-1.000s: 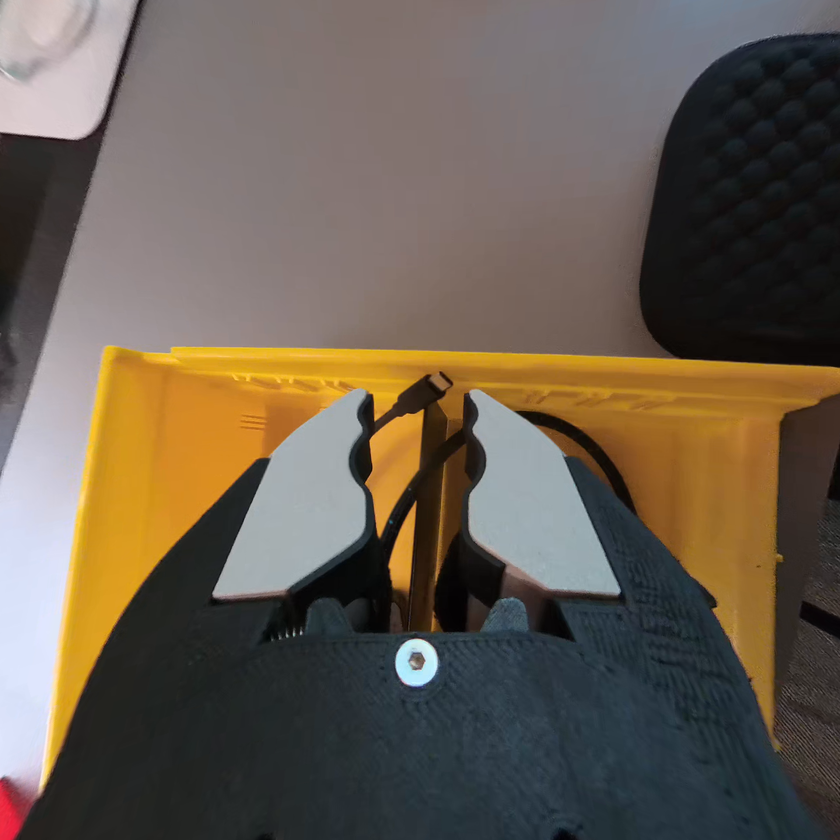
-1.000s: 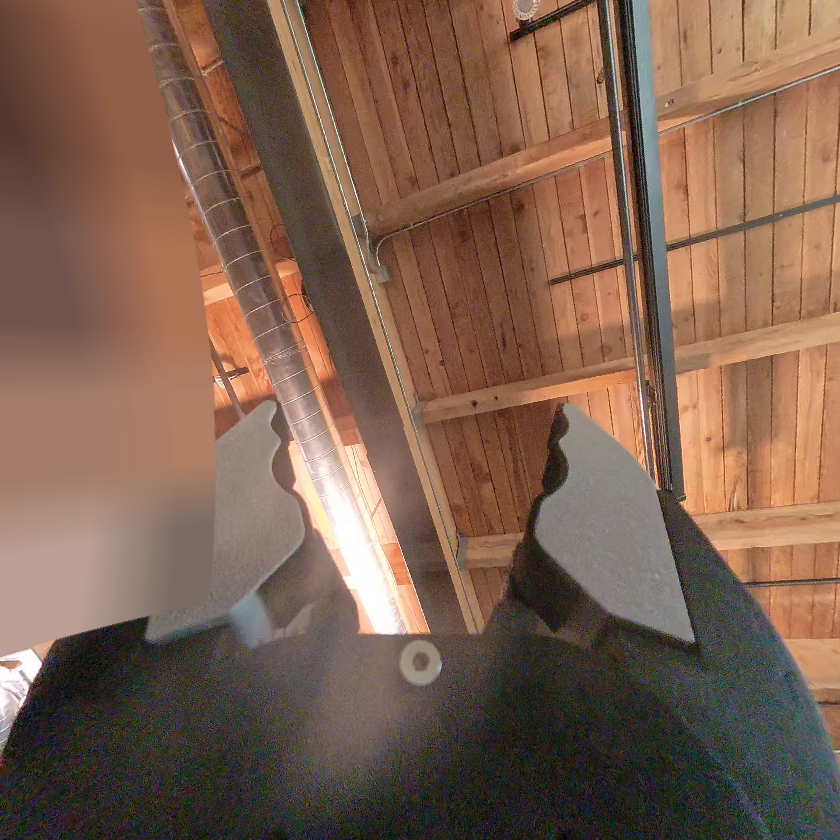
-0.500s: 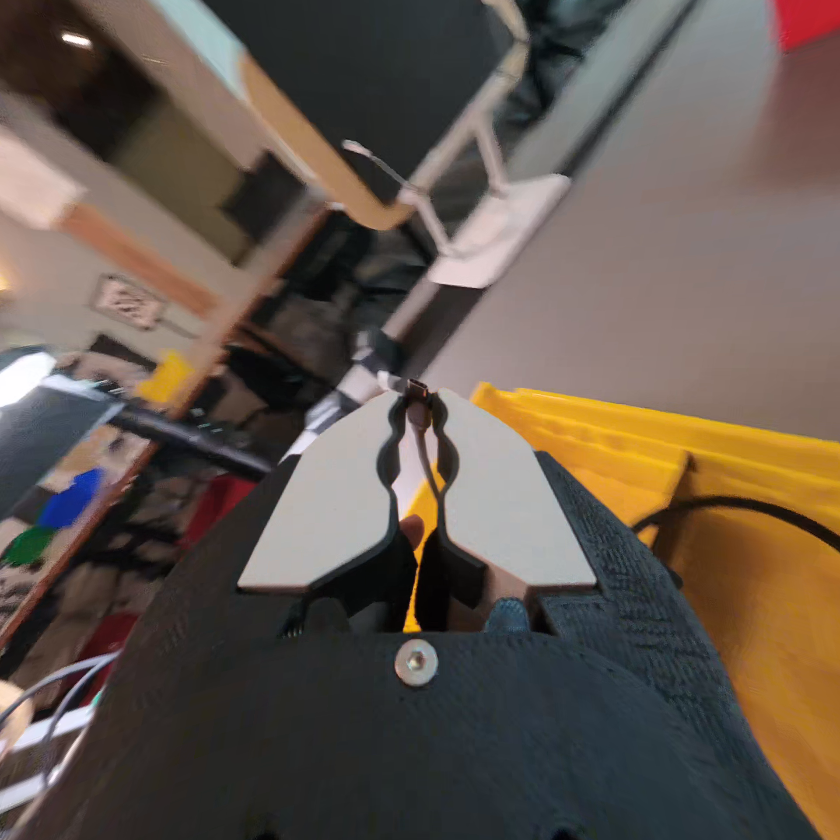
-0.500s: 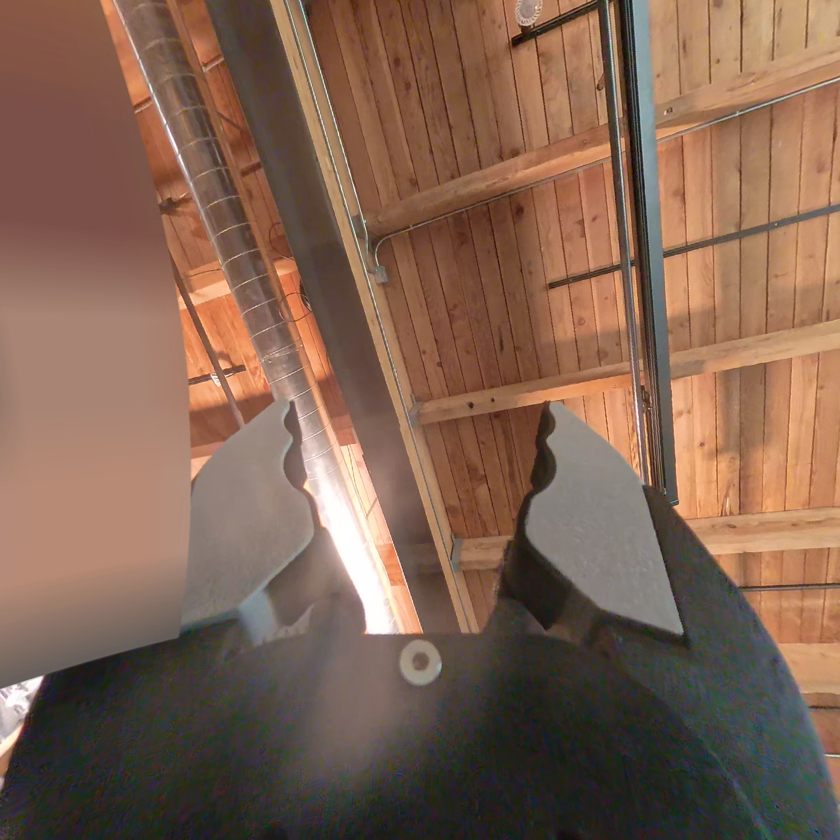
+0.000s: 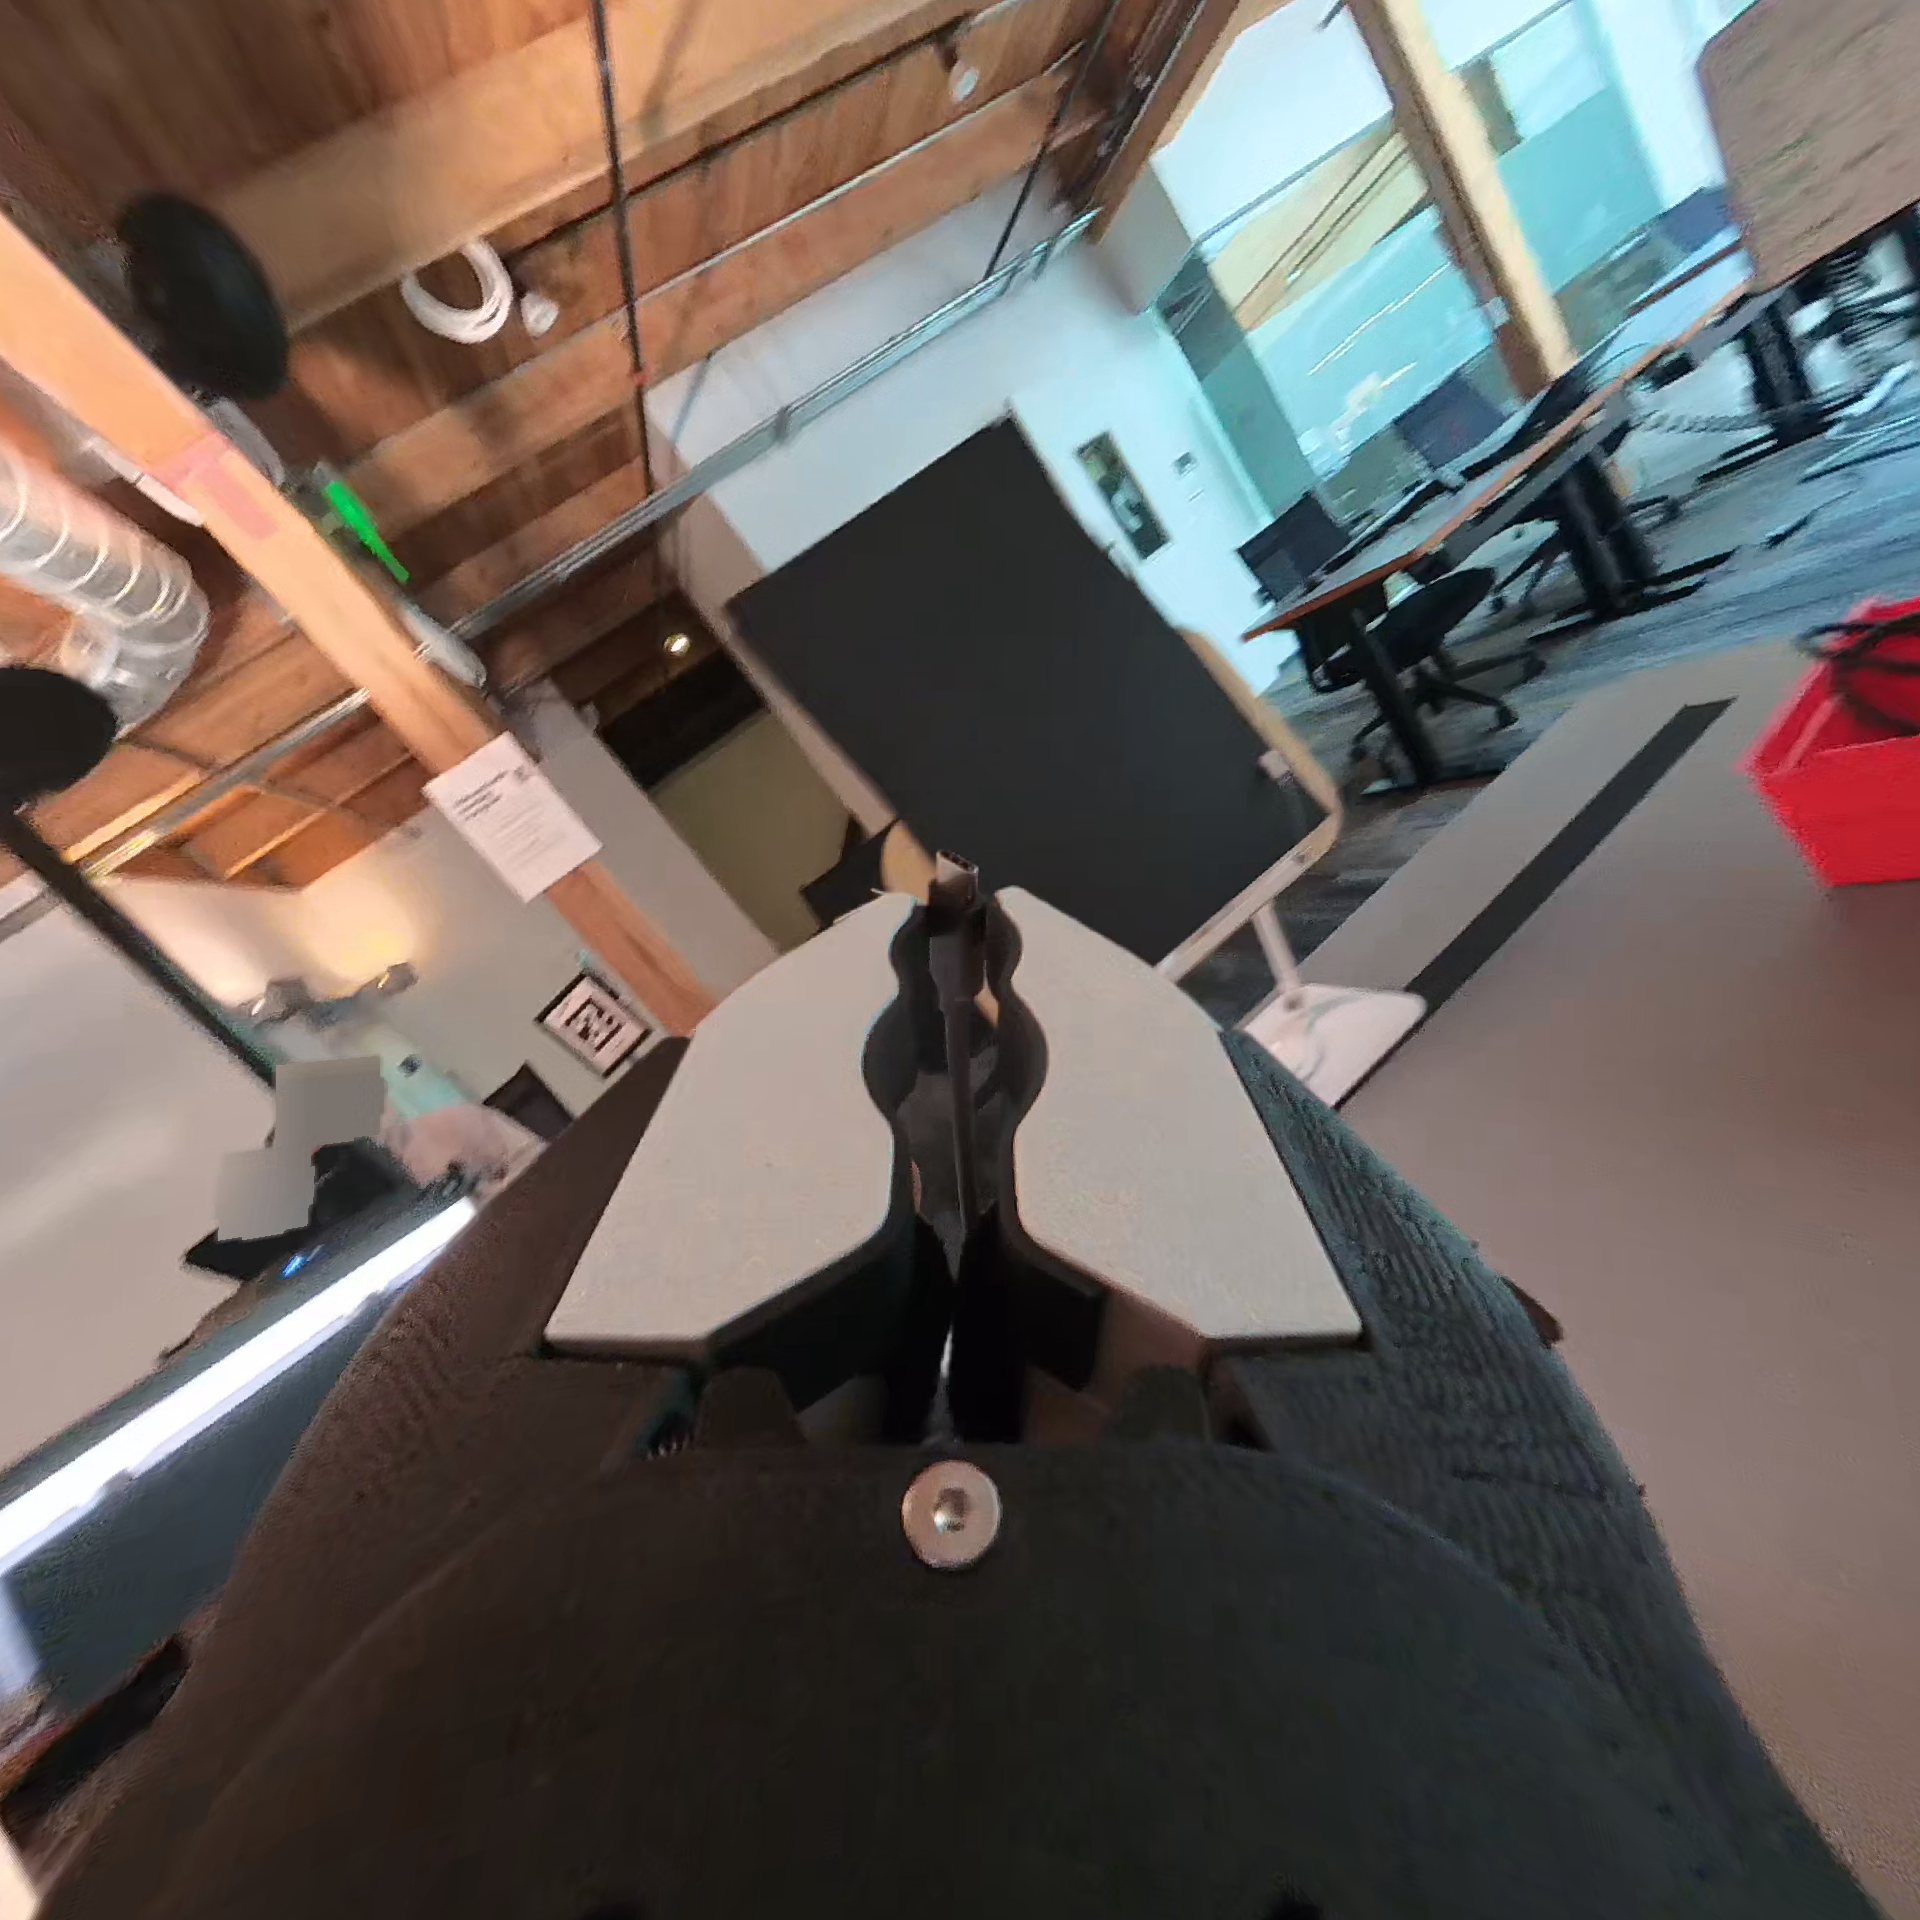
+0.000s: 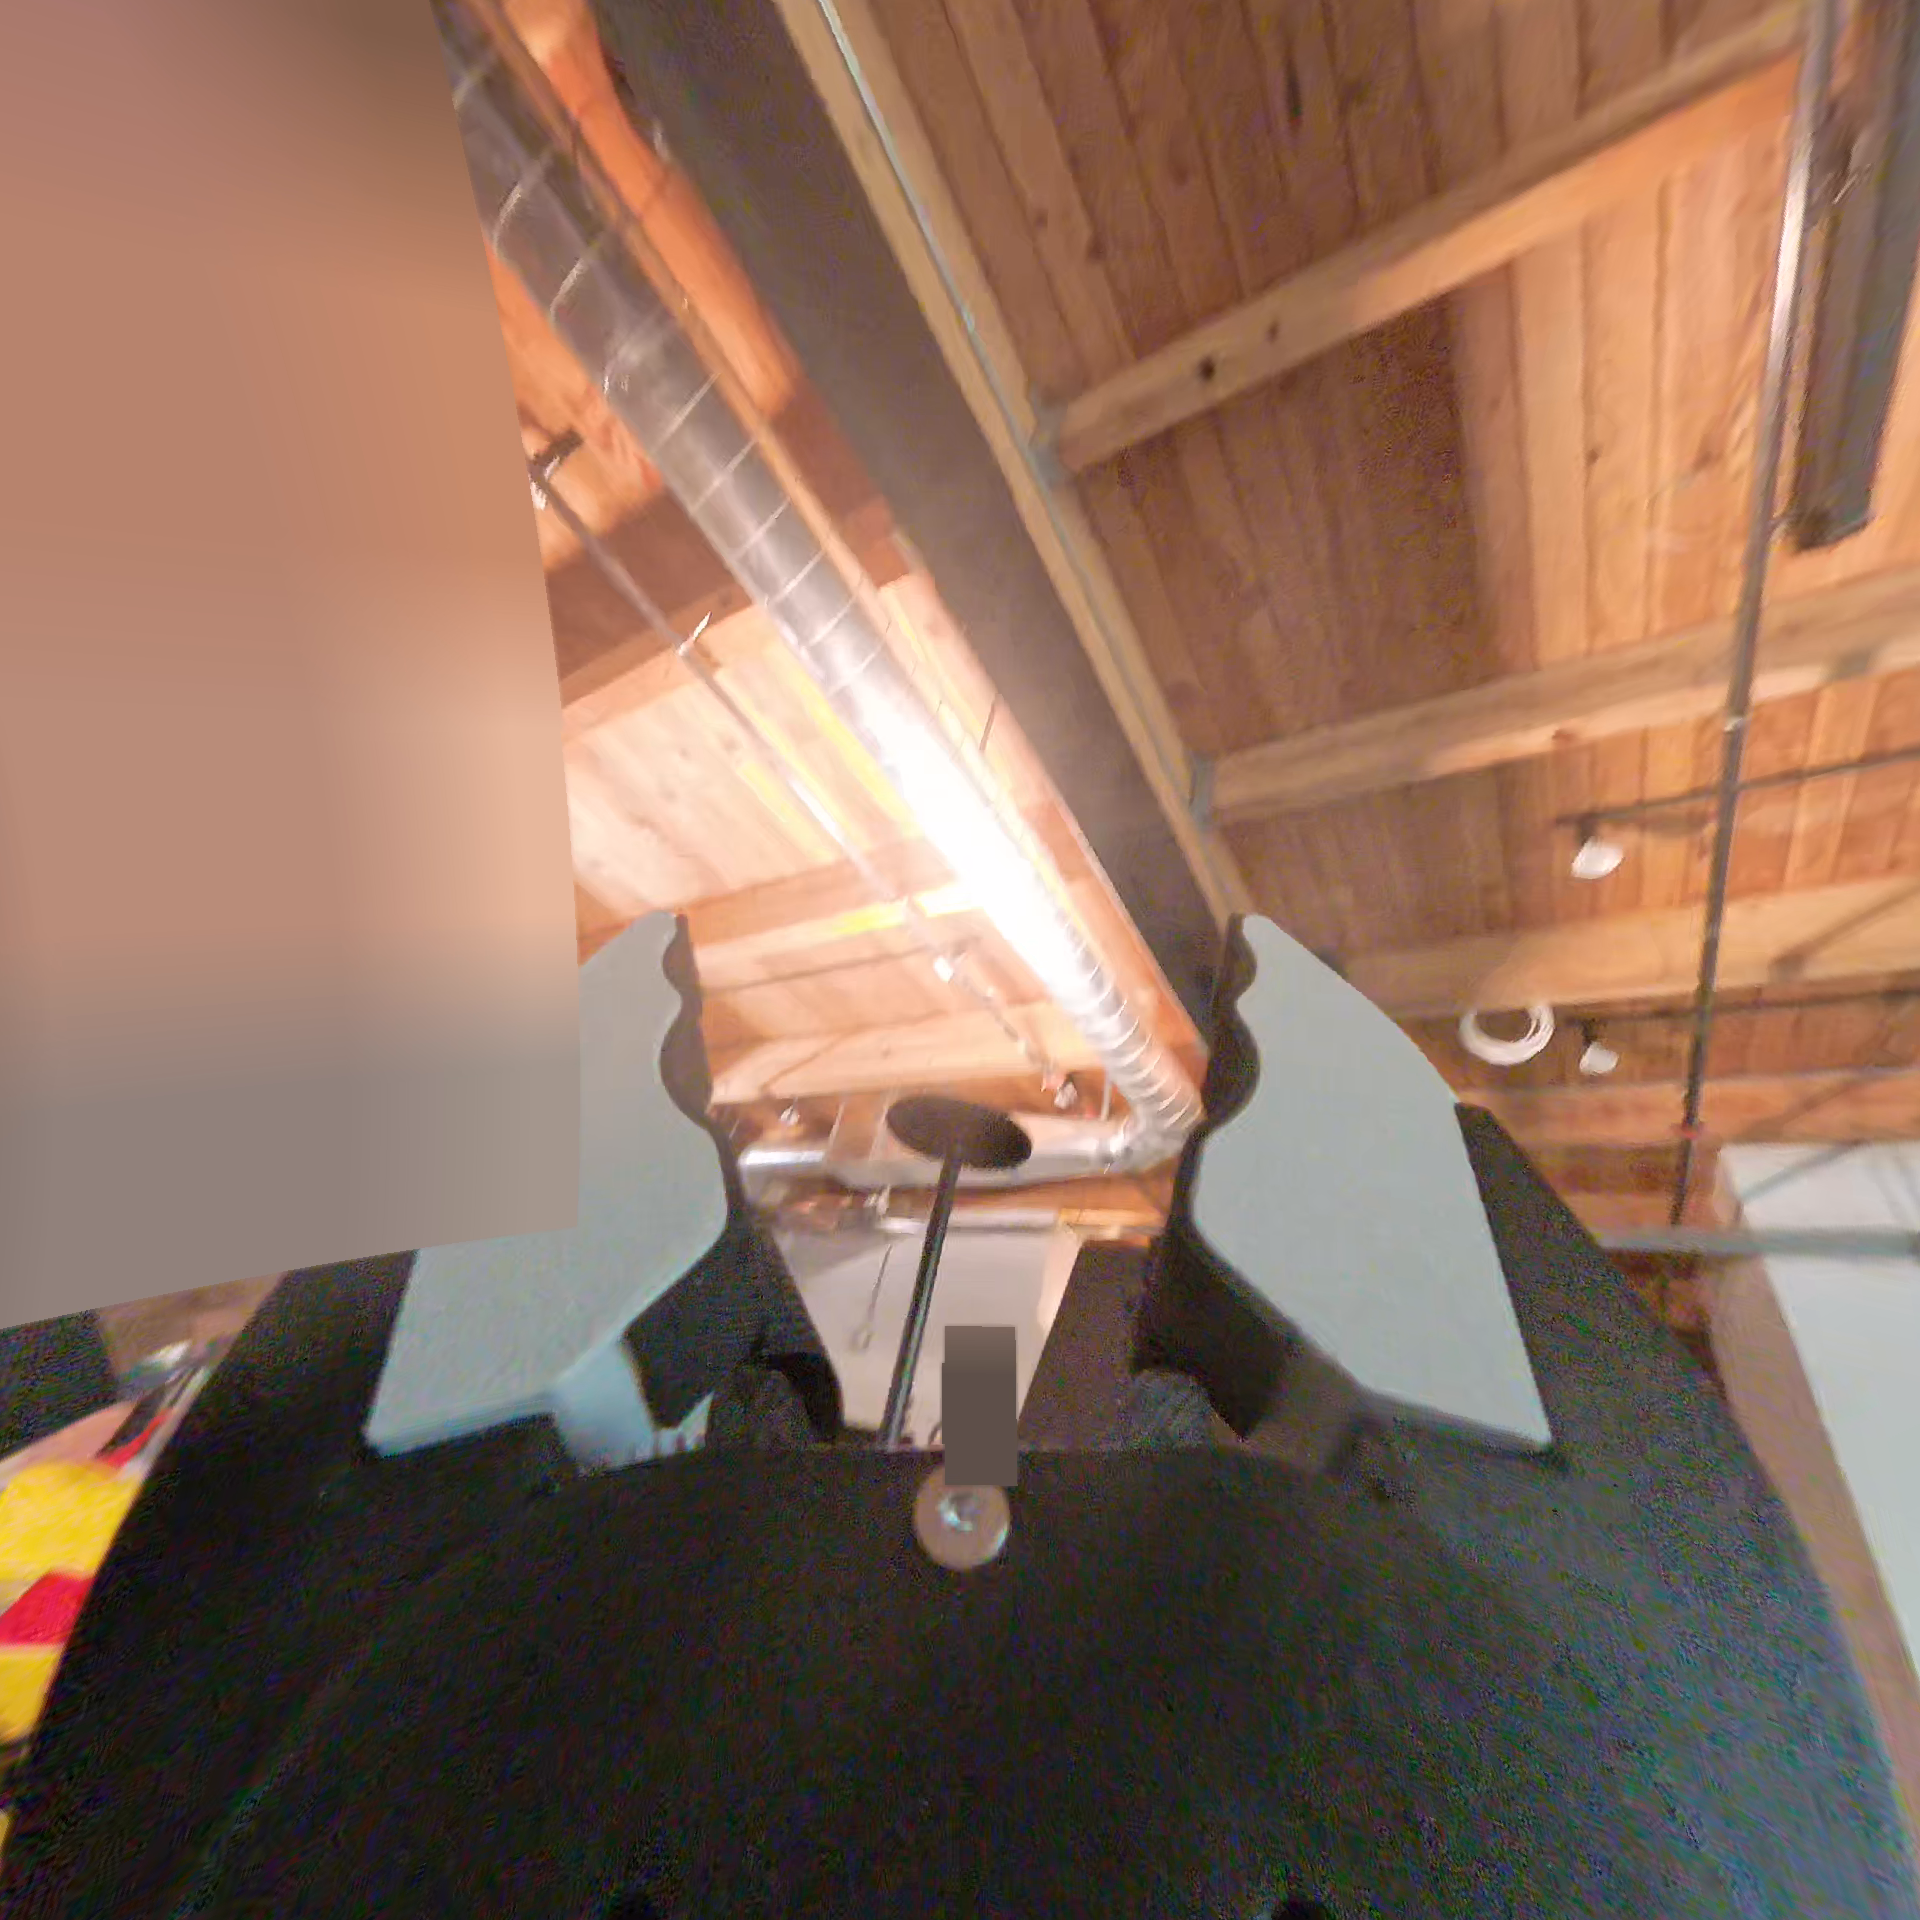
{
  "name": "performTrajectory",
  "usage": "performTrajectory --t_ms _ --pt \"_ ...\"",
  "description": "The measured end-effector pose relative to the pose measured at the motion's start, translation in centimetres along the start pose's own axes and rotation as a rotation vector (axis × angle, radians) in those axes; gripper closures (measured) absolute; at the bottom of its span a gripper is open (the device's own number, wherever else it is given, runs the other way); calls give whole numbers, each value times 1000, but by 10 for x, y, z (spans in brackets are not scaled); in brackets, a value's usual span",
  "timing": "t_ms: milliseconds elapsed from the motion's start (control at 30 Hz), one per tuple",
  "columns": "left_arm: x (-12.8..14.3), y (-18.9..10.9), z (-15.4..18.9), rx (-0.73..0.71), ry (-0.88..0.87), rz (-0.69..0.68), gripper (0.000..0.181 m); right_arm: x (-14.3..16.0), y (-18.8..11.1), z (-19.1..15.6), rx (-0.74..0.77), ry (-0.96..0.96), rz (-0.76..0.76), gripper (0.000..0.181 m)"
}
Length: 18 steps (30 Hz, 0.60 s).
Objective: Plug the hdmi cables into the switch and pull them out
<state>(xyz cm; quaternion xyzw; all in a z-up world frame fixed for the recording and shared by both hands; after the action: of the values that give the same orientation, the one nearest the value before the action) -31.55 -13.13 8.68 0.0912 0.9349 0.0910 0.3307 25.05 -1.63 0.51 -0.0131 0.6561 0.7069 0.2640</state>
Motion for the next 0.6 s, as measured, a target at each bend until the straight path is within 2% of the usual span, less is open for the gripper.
performTrajectory --t_ms 33,167,300,433,500,533,600 --pt "-12 3 11 18 -2 39 172 12 2 0 -16 27 -75 86" --pt "-57 6 65 115 -53 245 172 59 6 -6 -170 200 -403 86" --pt "-97 7 126 279 -148 514 172 107 -5 -18 -445 396 -764 74" --pt "-130 13 176 441 -254 741 172 149 -19 -35 -558 485 -883 54" --pt "-142 19 192 518 -298 818 173 163 -26 -48 -632 561 -929 53" --pt "-147 22 198 557 -324 855 173 168 -30 -54 -674 600 -951 59" --pt "-153 29 206 608 -372 894 172 174 -40 -67 -811 643 -1019 96"
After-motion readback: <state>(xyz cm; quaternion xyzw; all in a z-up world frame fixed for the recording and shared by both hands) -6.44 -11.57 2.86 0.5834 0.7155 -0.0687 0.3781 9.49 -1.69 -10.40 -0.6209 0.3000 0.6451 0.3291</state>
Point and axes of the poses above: each gripper's, where its closed fingertips meet, y out along the fingers, x out of its underside, z = x × y across the jaws, the point moved 10 cm from there along -y, back along the fingers, and after that the axes turned 14 degrees about y, right-handed, at the moved point
